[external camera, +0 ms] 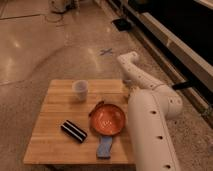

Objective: Stand the bottle upright

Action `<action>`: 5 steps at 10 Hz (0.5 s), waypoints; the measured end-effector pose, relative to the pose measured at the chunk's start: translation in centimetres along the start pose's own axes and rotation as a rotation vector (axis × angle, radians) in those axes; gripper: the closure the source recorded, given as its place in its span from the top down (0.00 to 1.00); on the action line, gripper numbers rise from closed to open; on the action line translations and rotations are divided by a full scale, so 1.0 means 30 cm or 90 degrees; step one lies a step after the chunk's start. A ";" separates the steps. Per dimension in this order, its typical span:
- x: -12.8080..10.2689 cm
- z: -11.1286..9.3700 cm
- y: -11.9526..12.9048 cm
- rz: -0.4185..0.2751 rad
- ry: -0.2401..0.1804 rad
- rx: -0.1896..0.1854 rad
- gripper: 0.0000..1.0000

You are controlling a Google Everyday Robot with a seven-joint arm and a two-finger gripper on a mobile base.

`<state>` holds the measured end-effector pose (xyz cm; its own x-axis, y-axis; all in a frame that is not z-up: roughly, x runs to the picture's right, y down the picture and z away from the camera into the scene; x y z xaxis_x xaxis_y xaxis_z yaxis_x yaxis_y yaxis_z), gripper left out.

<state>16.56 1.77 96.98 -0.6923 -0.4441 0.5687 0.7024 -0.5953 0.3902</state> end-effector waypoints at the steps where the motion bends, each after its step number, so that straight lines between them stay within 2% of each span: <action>1: 0.017 -0.014 -0.013 -0.021 0.013 -0.009 0.00; 3: 0.049 -0.066 -0.013 -0.059 0.059 -0.047 0.00; 4: 0.071 -0.116 -0.009 -0.082 0.103 -0.072 0.00; 5: 0.086 -0.166 -0.012 -0.099 0.149 -0.087 0.00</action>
<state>13.70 -2.51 94.70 -0.8204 -0.4732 0.3210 0.5670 -0.7457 0.3500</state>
